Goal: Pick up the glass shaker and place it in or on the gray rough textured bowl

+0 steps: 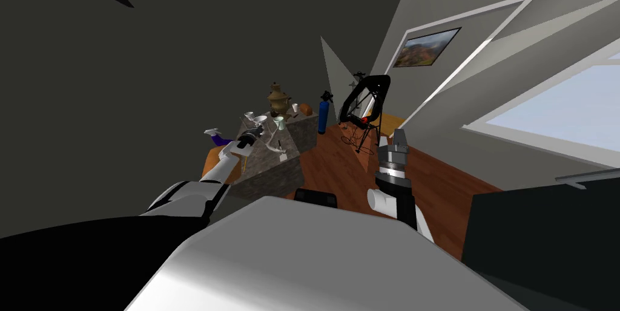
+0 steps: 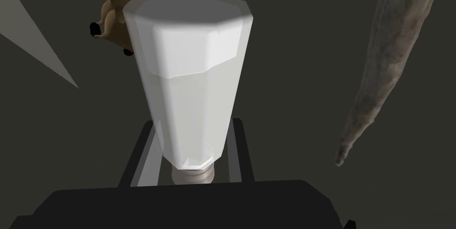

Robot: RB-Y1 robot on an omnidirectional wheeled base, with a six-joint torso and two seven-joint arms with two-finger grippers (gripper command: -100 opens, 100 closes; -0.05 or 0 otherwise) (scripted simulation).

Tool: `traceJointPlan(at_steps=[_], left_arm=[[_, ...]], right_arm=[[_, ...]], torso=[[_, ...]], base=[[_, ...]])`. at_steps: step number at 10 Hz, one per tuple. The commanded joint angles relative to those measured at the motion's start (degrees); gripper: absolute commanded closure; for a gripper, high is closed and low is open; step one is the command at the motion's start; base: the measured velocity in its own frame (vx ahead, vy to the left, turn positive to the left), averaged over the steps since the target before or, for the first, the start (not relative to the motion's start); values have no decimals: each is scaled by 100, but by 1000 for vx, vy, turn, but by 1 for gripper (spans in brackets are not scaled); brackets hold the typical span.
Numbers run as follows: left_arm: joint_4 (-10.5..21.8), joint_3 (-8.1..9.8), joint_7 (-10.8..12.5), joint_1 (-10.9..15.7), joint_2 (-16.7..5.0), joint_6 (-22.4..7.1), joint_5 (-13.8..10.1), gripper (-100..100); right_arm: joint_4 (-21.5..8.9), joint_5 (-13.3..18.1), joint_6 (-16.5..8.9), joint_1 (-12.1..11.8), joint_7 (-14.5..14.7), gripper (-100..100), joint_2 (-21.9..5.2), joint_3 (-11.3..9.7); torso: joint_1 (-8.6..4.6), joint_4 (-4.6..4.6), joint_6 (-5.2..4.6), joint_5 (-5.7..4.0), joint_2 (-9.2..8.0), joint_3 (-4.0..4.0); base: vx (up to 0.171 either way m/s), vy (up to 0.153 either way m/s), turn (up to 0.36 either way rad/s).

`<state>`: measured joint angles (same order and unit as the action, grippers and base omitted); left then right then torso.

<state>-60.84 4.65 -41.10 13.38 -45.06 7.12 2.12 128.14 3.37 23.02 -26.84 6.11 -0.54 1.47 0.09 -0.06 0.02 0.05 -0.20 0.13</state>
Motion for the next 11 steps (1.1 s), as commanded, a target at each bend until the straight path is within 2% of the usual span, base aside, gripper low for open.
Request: traceJointPlan(at_steps=[1,5,6,11], left_arm=[[80,-49,-27,28,-81,-31,-159,100],[545,-382,-207,237,-509,-304,-900,100],[545,-382,-207,237,-509,-304,-954,100],[1154,-832,-461,504,-947,-692,-1859,100]], right_arm=[[0,0,0,0,0,0,0,0],[0,0,0,0,0,0,0,0],[0,0,0,0,0,0,0,0],[0,0,0,-1,0,0,0,1]], torso=[[0,0,0,0,0,0],[2,0,10,1,-1,0],[4,0,13,1,-3,1],[1,3,21,-3,6,-4]], base=[[-36,4,-57],[-43,0,-100],[-31,0,-25],[-26,0,-67]])
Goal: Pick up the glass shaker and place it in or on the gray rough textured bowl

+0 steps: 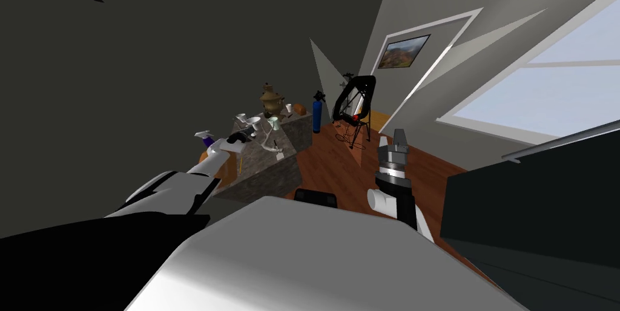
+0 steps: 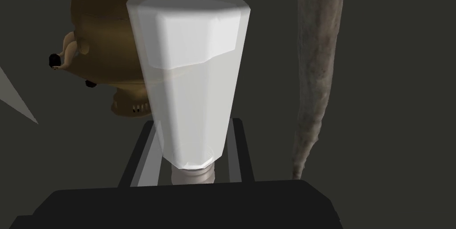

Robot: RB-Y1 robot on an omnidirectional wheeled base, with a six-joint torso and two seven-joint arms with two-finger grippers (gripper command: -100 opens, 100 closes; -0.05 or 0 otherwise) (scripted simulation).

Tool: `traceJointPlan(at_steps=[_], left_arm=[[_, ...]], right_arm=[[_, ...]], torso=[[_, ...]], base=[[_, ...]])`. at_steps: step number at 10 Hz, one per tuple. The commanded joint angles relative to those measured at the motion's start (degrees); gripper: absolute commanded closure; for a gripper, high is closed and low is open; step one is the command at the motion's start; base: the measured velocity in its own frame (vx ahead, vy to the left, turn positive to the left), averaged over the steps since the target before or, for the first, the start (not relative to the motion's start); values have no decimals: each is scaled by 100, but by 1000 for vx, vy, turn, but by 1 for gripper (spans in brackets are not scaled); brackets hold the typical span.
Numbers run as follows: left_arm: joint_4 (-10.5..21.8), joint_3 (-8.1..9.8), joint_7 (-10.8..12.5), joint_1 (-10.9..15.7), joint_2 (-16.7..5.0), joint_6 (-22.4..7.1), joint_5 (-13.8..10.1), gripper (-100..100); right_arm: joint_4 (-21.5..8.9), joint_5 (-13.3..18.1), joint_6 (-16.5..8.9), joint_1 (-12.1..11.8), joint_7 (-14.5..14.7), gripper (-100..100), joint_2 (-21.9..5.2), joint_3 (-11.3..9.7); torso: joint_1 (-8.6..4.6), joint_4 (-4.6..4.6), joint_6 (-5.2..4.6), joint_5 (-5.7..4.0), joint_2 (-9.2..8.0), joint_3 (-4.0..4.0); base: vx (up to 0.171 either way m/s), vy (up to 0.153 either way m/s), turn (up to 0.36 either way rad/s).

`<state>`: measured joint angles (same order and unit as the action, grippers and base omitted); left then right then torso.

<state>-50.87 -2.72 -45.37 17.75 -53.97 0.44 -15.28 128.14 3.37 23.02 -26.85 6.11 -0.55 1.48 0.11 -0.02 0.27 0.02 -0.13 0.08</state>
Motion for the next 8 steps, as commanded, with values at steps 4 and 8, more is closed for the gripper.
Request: traceJointPlan(at_steps=[4,8], left_arm=[[622,-423,-237,268,-316,-348,-764,100],[924,-630,-375,396,-453,-572,-1134,100]], right_arm=[[0,0,0,0,0,0,0,0],[0,0,0,-1,0,0,0,1]], torso=[[8,6,6,2,17,-12],[55,15,32,13,36,-25]], base=[[9,13,-32],[43,36,0]])
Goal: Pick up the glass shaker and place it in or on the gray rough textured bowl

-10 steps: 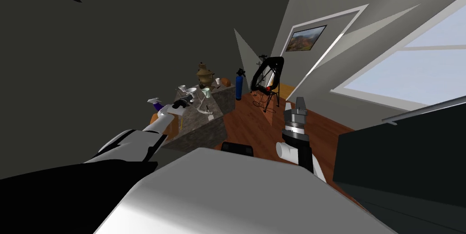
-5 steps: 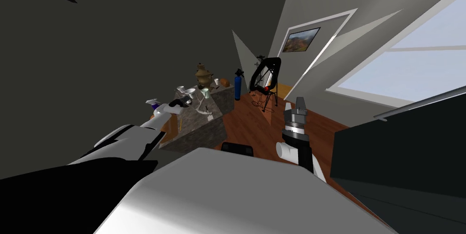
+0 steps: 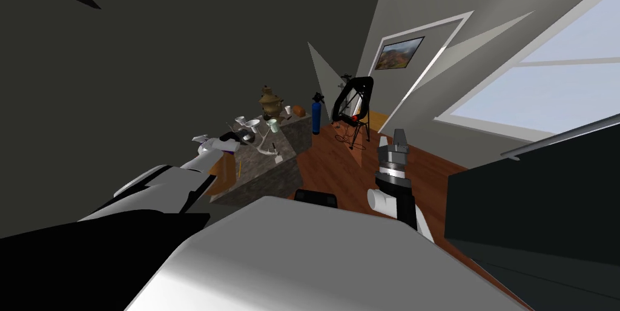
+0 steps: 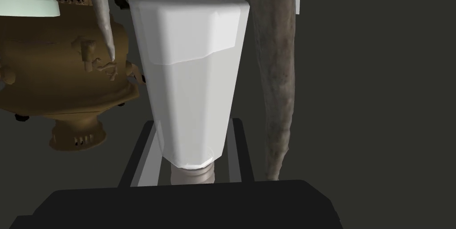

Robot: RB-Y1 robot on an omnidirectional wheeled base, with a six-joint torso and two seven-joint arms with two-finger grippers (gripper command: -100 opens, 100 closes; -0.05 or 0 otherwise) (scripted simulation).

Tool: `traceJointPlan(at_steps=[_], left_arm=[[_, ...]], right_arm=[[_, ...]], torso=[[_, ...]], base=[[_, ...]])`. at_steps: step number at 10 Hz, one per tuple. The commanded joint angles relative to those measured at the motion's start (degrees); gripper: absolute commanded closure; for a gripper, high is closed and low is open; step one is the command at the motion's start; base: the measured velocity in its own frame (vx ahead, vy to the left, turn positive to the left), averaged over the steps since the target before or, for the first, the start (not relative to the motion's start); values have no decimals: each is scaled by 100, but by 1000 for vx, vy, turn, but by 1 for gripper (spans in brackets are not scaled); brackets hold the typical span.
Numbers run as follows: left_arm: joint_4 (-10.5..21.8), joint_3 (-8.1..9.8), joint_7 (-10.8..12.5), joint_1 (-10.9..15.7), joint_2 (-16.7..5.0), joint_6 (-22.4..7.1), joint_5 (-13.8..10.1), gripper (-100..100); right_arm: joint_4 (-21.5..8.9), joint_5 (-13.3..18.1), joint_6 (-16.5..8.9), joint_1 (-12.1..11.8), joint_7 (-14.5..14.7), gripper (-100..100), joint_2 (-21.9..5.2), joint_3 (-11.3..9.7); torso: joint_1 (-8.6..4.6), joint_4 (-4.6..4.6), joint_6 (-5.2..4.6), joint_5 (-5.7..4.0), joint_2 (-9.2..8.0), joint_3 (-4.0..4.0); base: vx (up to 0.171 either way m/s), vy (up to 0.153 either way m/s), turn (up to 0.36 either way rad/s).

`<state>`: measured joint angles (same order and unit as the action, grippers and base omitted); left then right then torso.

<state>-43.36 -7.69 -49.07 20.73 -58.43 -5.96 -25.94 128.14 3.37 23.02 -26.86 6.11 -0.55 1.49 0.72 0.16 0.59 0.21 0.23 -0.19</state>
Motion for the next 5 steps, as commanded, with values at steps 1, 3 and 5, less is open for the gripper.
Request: traceJointPlan(at_steps=[1,3,5], left_arm=[[173,-134,-5,98,-7,68,-68,100],[411,-295,-114,195,-91,-110,-331,100],[562,-393,-181,253,-132,-225,-482,100]], right_arm=[[0,0,0,0,0,0,0,0],[0,0,0,0,0,0,0,0],[0,0,0,-1,0,0,-1,1]], torso=[[0,0,0,0,0,0],[2,1,-5,3,1,-1],[39,7,4,7,36,-20]], base=[[16,9,12],[46,30,2],[120,87,22]])
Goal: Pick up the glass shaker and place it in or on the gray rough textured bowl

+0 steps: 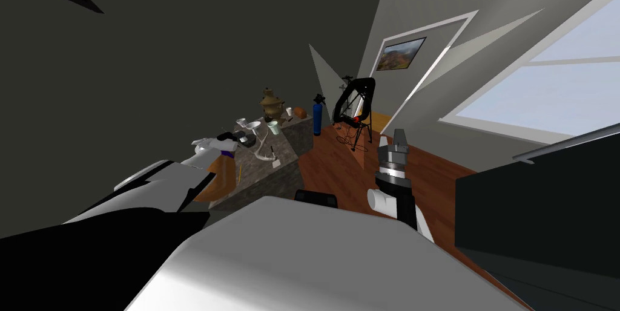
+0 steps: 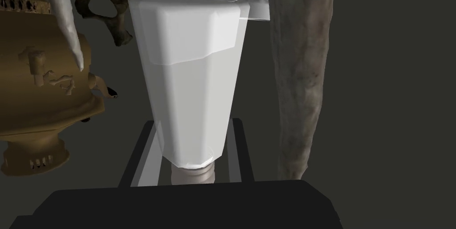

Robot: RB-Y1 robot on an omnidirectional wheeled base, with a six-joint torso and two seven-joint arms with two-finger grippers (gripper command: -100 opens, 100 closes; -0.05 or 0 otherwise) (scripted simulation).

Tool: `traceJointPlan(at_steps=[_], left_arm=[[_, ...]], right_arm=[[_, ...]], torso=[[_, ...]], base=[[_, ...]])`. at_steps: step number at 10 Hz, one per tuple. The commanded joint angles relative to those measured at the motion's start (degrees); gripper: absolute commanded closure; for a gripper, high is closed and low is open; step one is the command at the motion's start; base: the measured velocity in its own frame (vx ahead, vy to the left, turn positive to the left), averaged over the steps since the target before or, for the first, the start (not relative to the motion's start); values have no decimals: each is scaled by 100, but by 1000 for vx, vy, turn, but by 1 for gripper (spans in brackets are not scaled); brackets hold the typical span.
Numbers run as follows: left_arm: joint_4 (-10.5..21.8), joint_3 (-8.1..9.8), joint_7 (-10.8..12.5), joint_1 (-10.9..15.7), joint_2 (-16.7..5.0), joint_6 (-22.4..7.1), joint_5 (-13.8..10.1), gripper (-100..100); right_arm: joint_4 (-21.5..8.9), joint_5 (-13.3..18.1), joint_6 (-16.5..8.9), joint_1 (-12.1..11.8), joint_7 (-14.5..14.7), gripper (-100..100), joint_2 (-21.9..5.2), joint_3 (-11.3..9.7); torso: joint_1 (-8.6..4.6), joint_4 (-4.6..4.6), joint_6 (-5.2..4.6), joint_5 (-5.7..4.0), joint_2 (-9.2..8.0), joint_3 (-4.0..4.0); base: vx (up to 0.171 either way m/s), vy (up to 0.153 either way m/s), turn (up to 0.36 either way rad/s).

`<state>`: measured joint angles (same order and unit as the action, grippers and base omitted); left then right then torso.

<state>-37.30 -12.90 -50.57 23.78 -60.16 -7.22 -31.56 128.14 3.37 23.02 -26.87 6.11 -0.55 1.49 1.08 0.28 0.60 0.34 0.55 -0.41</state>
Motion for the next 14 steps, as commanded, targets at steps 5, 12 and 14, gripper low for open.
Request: traceJointPlan(at_steps=[5,12,14], left_arm=[[-2,-7,-7,16,2,-2,-11,-100],[-662,170,846,-663,-430,-275,466,-100],[-892,258,1162,-898,-646,-412,688,-100]], right_arm=[[0,0,0,1,0,0,1,-1],[0,0,0,2,0,0,1,-1],[0,0,0,1,0,0,1,-1]], torso=[[-7,-7,17,1,-42,24],[-3,-8,16,1,-46,27],[-2,-7,18,3,-46,26]], base=[[-1,-3,-6],[0,0,-46],[0,-2,-56]])
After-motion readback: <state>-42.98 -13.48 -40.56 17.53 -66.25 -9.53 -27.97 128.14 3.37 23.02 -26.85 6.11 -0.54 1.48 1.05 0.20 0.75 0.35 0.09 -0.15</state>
